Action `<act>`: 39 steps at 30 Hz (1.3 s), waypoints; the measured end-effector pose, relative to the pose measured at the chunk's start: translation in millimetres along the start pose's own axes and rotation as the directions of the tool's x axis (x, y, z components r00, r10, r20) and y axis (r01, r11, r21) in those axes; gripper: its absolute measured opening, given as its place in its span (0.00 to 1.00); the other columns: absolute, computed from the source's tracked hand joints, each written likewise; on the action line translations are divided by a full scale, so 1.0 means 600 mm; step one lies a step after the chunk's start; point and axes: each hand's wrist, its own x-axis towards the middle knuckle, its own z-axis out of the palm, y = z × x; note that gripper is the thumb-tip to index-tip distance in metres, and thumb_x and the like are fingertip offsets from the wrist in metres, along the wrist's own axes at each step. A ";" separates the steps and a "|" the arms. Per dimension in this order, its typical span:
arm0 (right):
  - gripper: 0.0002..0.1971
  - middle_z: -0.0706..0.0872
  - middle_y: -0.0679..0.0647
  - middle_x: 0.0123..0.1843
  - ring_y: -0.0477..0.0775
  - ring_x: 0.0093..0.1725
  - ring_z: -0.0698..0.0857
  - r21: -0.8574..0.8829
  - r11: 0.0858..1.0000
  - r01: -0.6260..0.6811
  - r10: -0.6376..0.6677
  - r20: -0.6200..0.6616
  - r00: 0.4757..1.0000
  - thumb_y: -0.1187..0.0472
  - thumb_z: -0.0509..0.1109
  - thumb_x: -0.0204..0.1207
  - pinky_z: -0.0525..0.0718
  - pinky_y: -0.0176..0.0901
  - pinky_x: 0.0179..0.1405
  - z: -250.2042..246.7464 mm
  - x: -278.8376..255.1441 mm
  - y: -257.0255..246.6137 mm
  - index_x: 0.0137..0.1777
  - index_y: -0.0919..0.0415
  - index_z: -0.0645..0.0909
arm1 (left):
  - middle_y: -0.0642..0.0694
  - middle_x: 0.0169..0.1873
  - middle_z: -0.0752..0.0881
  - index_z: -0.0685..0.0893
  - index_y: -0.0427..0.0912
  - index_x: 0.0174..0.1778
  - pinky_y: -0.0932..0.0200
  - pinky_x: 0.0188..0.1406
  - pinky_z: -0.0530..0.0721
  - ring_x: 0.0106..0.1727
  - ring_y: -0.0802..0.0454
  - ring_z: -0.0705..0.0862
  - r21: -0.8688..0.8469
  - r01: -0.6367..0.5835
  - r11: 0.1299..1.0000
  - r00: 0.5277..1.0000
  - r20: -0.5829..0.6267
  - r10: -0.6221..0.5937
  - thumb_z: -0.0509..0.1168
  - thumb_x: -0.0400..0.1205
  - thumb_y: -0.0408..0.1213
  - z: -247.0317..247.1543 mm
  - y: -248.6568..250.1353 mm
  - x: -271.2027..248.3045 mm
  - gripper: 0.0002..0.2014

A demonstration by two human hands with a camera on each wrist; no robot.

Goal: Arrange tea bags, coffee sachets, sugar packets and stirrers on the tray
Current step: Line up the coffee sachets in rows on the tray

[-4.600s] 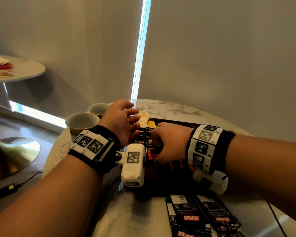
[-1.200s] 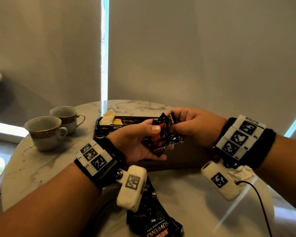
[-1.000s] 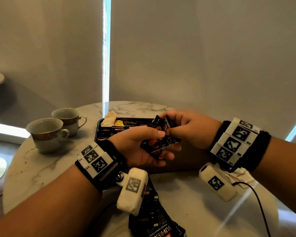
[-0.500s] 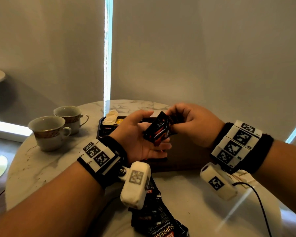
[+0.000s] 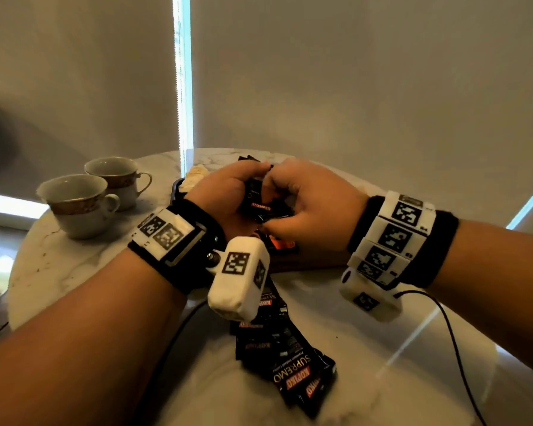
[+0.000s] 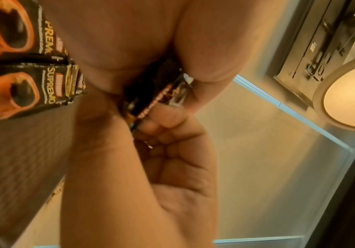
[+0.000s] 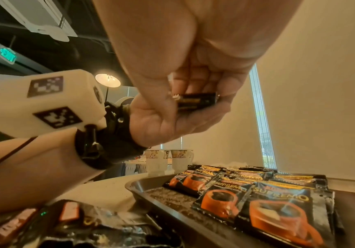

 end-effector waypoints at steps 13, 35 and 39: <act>0.20 0.84 0.49 0.40 0.52 0.40 0.87 0.201 0.979 -0.018 0.029 -0.055 0.998 0.50 0.82 0.58 0.89 0.58 0.39 0.006 0.025 0.000 0.41 0.54 0.74 | 0.40 0.40 0.84 0.79 0.38 0.43 0.56 0.40 0.85 0.39 0.45 0.86 -0.020 0.076 0.997 0.987 0.144 -0.072 0.61 0.80 0.46 -0.019 0.020 -0.009 0.13; 0.33 0.73 0.44 0.68 0.47 0.66 0.76 -0.087 0.989 0.123 -0.039 0.639 0.769 0.37 0.79 0.68 0.82 0.46 0.66 0.063 -0.055 -0.051 0.74 0.38 0.76 | 0.47 0.37 0.75 0.76 0.45 0.43 0.36 0.49 0.86 0.37 0.50 0.79 -0.169 -0.075 0.983 0.990 -0.134 0.053 0.63 0.78 0.39 -0.090 0.050 0.011 0.03; 0.32 0.74 0.42 0.68 0.44 0.64 0.77 -0.081 0.991 0.103 -0.028 0.638 0.770 0.39 0.78 0.71 0.82 0.41 0.64 0.058 -0.060 -0.045 0.75 0.38 0.75 | 0.45 0.42 0.80 0.78 0.45 0.52 0.31 0.42 0.90 0.45 0.48 0.82 -0.147 -0.049 0.988 0.999 -0.014 0.048 0.64 0.83 0.41 -0.082 0.048 0.005 0.06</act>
